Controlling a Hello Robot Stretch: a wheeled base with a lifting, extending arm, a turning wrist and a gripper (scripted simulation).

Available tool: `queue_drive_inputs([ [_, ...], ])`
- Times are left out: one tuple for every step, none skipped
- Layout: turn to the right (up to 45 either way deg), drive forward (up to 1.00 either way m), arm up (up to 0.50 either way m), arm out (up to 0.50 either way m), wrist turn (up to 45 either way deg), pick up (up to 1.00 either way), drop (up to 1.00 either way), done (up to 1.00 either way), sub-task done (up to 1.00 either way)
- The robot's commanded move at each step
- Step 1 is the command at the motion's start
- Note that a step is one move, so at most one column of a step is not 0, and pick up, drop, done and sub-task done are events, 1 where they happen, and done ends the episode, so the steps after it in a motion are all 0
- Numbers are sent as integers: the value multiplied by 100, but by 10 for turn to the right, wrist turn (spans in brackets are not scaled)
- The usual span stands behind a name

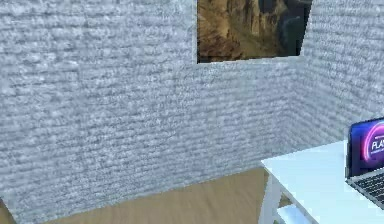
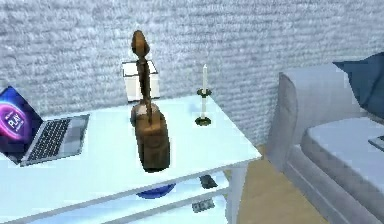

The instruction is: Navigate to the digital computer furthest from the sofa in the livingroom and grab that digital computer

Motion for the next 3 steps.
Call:
queue_drive_inputs([
  [30,0,0,0,0,0,0,0,0],
  [0,90,0,0,0,0,0,0,0],
  [450,0,0,0,0,0,0,0,0],
])
